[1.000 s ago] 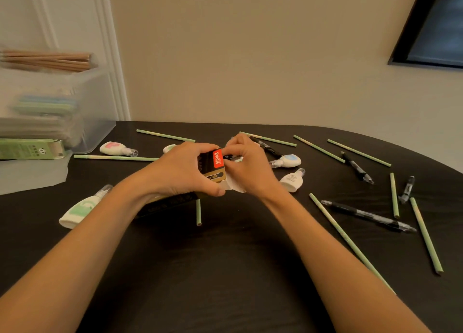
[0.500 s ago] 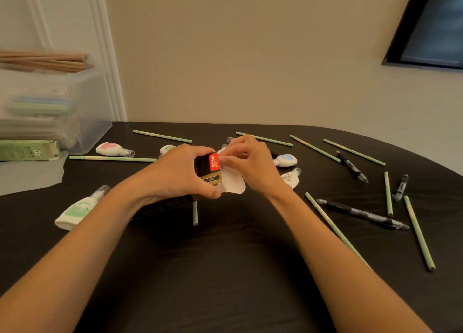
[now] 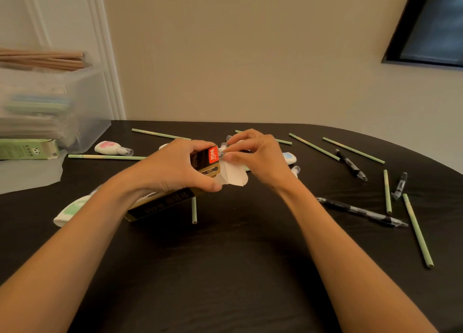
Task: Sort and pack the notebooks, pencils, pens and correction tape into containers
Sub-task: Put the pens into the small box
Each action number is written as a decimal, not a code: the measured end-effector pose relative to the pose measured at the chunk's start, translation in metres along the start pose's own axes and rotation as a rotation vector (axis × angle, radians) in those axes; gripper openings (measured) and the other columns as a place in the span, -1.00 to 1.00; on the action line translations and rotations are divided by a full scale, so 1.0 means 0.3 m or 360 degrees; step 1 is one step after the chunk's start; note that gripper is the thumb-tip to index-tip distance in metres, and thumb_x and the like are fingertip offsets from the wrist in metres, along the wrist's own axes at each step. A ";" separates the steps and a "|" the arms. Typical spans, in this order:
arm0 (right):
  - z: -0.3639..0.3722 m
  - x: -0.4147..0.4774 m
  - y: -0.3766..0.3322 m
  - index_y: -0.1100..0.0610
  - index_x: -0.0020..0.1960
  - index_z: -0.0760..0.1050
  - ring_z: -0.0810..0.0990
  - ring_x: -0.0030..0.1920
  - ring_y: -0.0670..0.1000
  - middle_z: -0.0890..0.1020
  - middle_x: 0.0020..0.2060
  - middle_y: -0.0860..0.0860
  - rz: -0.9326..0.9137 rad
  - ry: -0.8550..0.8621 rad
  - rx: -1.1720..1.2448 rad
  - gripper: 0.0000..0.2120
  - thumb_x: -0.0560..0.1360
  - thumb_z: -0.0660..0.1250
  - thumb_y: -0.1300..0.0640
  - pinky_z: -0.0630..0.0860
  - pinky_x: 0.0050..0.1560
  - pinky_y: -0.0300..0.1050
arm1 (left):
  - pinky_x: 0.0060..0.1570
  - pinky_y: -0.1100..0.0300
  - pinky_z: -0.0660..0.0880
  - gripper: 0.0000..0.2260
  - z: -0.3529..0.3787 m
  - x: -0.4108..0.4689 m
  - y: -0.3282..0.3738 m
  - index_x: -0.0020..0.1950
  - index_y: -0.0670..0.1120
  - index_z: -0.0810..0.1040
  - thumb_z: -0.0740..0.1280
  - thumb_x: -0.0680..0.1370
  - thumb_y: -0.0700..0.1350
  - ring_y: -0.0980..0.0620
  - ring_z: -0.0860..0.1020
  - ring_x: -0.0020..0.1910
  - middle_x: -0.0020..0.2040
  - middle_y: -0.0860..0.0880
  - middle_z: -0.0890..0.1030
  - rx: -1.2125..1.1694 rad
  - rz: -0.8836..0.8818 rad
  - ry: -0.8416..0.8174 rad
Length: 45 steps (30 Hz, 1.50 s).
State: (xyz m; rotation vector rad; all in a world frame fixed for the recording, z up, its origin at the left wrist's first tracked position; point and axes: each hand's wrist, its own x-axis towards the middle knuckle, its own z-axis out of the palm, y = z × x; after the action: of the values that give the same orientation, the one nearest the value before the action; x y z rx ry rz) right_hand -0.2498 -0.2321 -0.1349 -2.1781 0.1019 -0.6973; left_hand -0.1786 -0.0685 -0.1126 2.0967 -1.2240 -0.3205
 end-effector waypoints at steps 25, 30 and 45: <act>-0.017 -0.017 -0.012 0.12 -0.16 0.62 0.45 0.10 -0.16 0.57 0.07 -0.06 0.0241 -0.0385 0.0031 -0.98 0.42 0.42 0.17 0.41 0.19 -0.06 | -0.07 0.31 0.41 -0.66 0.011 0.002 0.010 -0.02 0.20 0.44 0.53 0.33 -0.02 0.10 0.51 -0.02 -0.02 0.04 0.57 0.0006 0.0011 -0.0102; 0.020 -0.012 -0.010 0.20 -0.09 0.62 0.52 -0.11 -0.19 0.63 -0.06 -0.01 0.0231 -0.0264 -0.0094 -0.89 0.45 0.40 0.17 0.37 -0.17 -0.38 | -0.13 0.34 0.41 -0.60 0.029 0.003 0.021 0.01 0.21 0.43 0.53 0.33 -0.07 0.13 0.51 -0.05 -0.04 0.07 0.58 0.0019 0.0029 -0.0086; -0.385 -0.155 0.131 0.18 0.05 0.58 0.52 0.08 0.04 0.59 0.06 0.09 0.1026 -0.0220 -0.0841 -0.80 0.46 0.30 0.31 0.48 0.12 -0.07 | 0.28 0.07 0.33 -0.15 0.195 0.135 0.188 0.51 -0.04 0.13 0.51 0.34 0.03 -0.03 0.33 0.32 0.36 -0.05 0.37 0.0599 0.0027 0.0144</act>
State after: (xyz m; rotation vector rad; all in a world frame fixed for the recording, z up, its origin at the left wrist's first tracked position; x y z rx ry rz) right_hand -0.3421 -0.3240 -0.1265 -2.4632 0.9593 -0.1506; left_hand -0.2256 -0.1462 -0.1137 2.3855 -1.3268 0.0172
